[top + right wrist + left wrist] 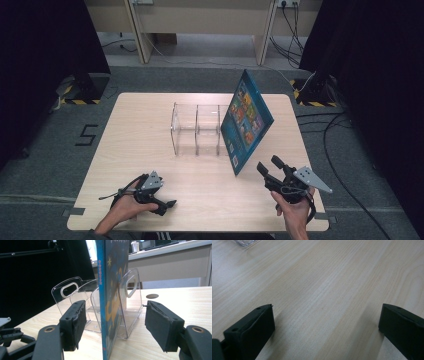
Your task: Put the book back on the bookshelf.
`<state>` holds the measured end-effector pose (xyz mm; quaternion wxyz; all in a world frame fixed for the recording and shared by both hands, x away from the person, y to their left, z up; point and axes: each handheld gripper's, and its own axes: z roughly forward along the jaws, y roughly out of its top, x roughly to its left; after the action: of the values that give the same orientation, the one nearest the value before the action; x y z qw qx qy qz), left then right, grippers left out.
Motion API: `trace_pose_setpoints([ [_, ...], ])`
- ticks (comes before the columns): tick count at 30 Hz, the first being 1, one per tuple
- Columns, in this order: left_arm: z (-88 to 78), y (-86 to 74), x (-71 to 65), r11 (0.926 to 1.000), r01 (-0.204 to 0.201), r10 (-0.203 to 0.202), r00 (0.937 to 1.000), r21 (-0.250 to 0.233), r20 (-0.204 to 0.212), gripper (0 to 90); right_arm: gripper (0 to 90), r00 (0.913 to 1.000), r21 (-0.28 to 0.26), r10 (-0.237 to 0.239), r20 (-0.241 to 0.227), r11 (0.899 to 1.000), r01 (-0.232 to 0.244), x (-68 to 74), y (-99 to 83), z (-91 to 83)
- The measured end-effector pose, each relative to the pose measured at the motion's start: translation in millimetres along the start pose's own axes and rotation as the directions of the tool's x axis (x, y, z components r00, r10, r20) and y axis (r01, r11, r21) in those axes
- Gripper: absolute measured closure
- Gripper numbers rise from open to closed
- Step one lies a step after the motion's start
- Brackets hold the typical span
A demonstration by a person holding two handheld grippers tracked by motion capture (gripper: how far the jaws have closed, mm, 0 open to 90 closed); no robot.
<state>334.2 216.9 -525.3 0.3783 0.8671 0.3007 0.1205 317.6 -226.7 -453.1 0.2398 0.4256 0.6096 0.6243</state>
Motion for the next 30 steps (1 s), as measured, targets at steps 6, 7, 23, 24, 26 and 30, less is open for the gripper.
trace_pose_setpoints([
  [6,-0.1,-0.1,0.0,1.0,-0.001,0.001,1.0,0.0,0.0,0.0,31.7,1.0,0.006,0.009,0.0,1.0,-0.009,-2.1,-2.5,-4.6],
  [7,-0.1,-0.1,0.0,1.0,-0.001,0.001,1.0,0.0,0.001,0.0,31.5,1.0,0.008,0.009,0.0,1.0,-0.009,-2.4,-3.1,-5.7],
  [23,-0.2,-0.2,-0.1,1.0,-0.001,0.001,1.0,0.001,0.0,0.0,24.6,0.9996,0.039,0.026,-0.008,0.999,-0.025,-5.5,-10.5,-15.2],
  [24,-0.2,-0.2,-0.2,1.0,-0.001,0.001,1.0,0.0,-0.001,0.0,24.3,0.9996,0.042,0.028,-0.008,0.999,-0.028,-5.5,-11.0,-15.7],
  [26,-0.2,-0.2,-0.2,1.0,0.0,0.0,1.0,0.0,-0.001,0.0,23.2,0.9995,0.048,0.03,-0.009,0.998,-0.03,-5.5,-12.3,-17.2],
  [30,-0.3,-0.3,-0.2,1.0,-0.001,0.001,1.0,0.0,-0.001,0.0,22.1,0.9993,0.061,0.034,-0.013,0.998,-0.033,-5.5,-14.8,-20.0],
])
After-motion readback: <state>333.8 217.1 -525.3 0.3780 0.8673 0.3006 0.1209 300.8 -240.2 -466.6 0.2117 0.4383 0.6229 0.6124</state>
